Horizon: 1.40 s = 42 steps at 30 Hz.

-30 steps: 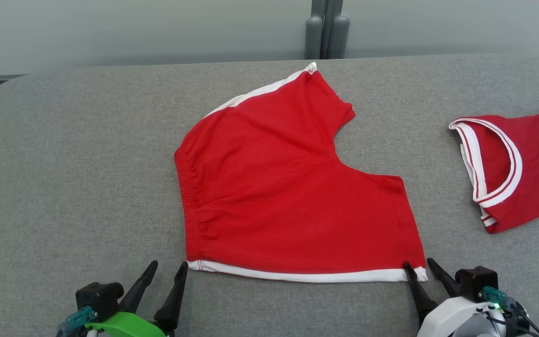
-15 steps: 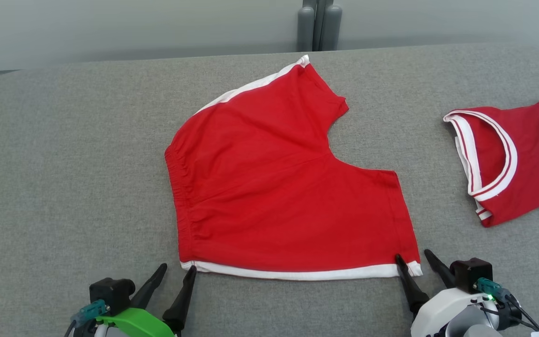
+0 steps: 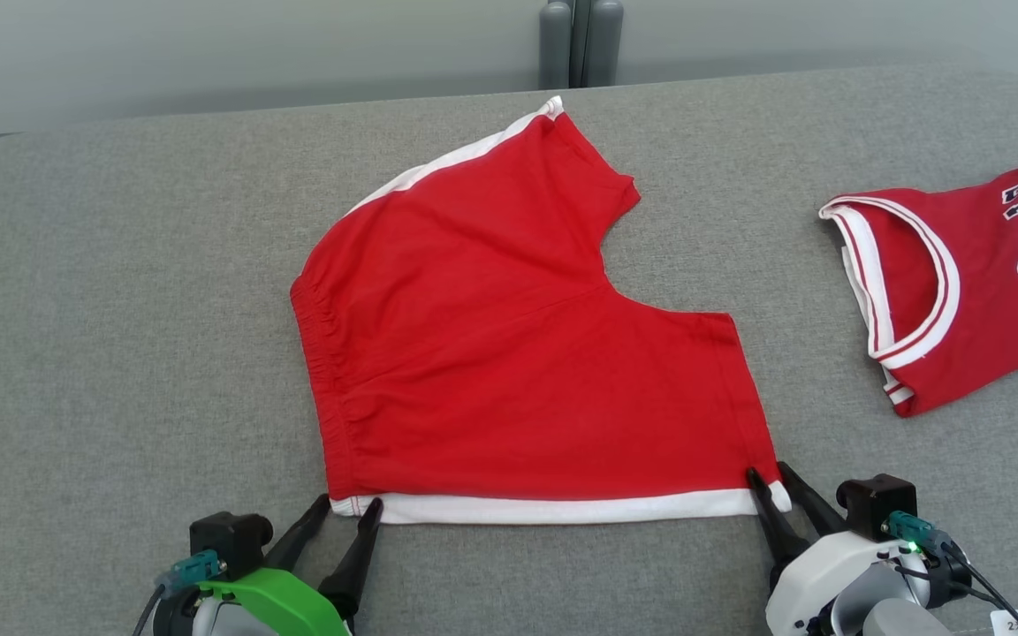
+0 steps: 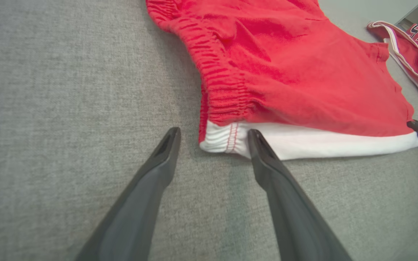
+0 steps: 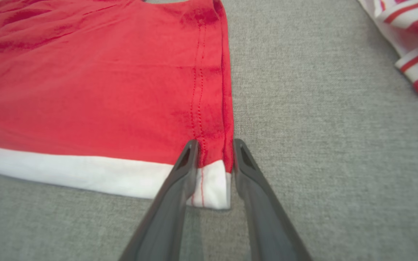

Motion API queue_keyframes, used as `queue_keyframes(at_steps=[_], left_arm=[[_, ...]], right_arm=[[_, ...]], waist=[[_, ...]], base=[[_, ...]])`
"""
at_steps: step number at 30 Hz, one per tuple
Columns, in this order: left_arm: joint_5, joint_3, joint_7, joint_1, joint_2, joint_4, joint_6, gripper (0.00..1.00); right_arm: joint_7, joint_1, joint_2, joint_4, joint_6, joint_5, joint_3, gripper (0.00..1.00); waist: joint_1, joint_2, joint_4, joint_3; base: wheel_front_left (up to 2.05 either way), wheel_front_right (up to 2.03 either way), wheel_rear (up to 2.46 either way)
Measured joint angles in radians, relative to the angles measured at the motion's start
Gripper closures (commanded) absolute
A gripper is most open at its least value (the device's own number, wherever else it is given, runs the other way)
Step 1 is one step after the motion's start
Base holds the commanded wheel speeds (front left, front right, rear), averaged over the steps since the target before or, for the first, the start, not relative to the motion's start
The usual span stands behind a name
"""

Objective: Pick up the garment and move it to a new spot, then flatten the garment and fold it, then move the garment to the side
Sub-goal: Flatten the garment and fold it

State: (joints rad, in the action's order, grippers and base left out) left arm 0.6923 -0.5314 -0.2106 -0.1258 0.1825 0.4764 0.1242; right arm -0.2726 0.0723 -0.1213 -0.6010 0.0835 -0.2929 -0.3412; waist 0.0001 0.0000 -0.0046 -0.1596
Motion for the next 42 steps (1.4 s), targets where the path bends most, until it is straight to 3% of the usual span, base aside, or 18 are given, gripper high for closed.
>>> queue_keyframes(at_steps=[1, 4, 5, 10, 12, 13, 14, 15, 16, 17, 18, 24, 30, 36, 42], left_arm=[[0.0, -0.001, 0.0, 0.0, 0.0, 0.003, 0.0, 0.1], [0.019, -0.009, -0.001, -0.002, 0.0, 0.011, 0.0, 0.22], [0.023, -0.013, -0.001, -0.002, 0.0, 0.014, 0.0, 0.25], [0.038, -0.027, -0.002, -0.003, 0.002, 0.028, 0.0, 0.4], [0.042, -0.03, -0.002, -0.003, 0.003, 0.031, 0.0, 0.5], [0.044, -0.031, -0.003, -0.004, 0.005, 0.032, 0.0, 0.52], [0.045, -0.032, -0.007, -0.005, 0.006, 0.033, 0.0, 0.54], [0.046, -0.035, -0.007, -0.006, 0.008, 0.034, 0.0, 0.55], [0.048, -0.039, -0.008, -0.008, 0.009, 0.035, 0.0, 0.6], [0.051, -0.043, -0.01, -0.011, 0.009, 0.035, 0.0, 0.75], [0.052, -0.049, -0.01, -0.015, 0.009, 0.035, 0.0, 0.98], [0.07, -0.077, -0.01, -0.03, 0.011, 0.027, 0.0, 1.0], [0.097, -0.09, -0.008, -0.036, 0.062, -0.037, 0.0, 1.0], [0.14, -0.108, 0.057, -0.069, 0.114, -0.157, 0.0, 1.0], [0.204, -0.116, 0.144, -0.158, 0.14, -0.281, 0.0, 1.0]], right_arm=[[0.0, 0.0, 0.0, 0.0, 0.001, 0.0, -0.002, 0.38], [0.0, 0.0, -0.002, 0.0, 0.004, 0.0, -0.003, 0.27], [0.0, -0.001, -0.002, 0.0, 0.005, 0.0, -0.006, 0.11], [0.0, -0.013, -0.006, 0.008, 0.013, 0.0, -0.013, 0.05], [0.0, -0.02, -0.007, 0.016, 0.013, 0.0, -0.012, 0.12], [0.0, -0.021, -0.008, 0.017, 0.013, 0.0, -0.013, 0.31], [-0.001, -0.022, -0.01, 0.017, 0.013, 0.0, -0.012, 0.37], [-0.001, -0.022, -0.011, 0.018, 0.013, 0.0, -0.012, 0.58], [-0.001, -0.025, -0.014, 0.019, 0.013, 0.0, -0.012, 0.87], [-0.001, -0.029, -0.015, 0.02, 0.015, -0.002, -0.012, 0.96], [-0.001, -0.034, -0.014, 0.023, 0.022, -0.007, -0.013, 1.0], [0.006, -0.041, -0.002, 0.059, 0.031, -0.059, -0.008, 1.0], [0.018, -0.042, 0.009, 0.178, 0.04, -0.183, 0.054, 1.0], [0.059, -0.021, -0.031, 0.292, 0.04, -0.274, 0.063, 1.0], [0.135, 0.116, -0.066, 0.413, 0.04, -0.366, 0.045, 1.0]], waist=[[0.0, 0.0, -0.001, 0.001], [0.0, 0.0, -0.002, 0.003], [0.0, 0.0, -0.002, 0.004], [0.0, 0.0, -0.004, 0.006], [0.0, 0.0, -0.005, 0.006], [0.0, 0.0, -0.006, 0.006], [0.0, 0.0, -0.007, 0.006], [0.0, 0.0, -0.008, 0.005], [0.0, 0.0, -0.009, 0.005], [0.0, 0.0, -0.009, 0.005], [0.0, 0.0, -0.01, 0.005], [0.0, 0.0, -0.015, 0.01], [0.0, 0.0, -0.018, 0.012], [0.0, 0.0, -0.005, -0.005], [0.0, 0.0, 0.021, -0.048]], base=[[0.0, 0.0, 0.0], [0.0, 0.0, 0.0], [0.0, 0.0, 0.0], [0.0, 0.0, 0.0], [0.0, 0.0, 0.0], [0.0, 0.0, 0.0], [0.0, 0.0, 0.0], [0.0, 0.0, 0.0], [0.0, 0.0, 0.0], [0.0, 0.0, 0.0], [0.0, 0.0, 0.0], [0.0, 0.0, 0.0], [0.0, 0.0, 0.0], [0.0, 0.0, 0.0], [0.0, 0.0, 0.0]])
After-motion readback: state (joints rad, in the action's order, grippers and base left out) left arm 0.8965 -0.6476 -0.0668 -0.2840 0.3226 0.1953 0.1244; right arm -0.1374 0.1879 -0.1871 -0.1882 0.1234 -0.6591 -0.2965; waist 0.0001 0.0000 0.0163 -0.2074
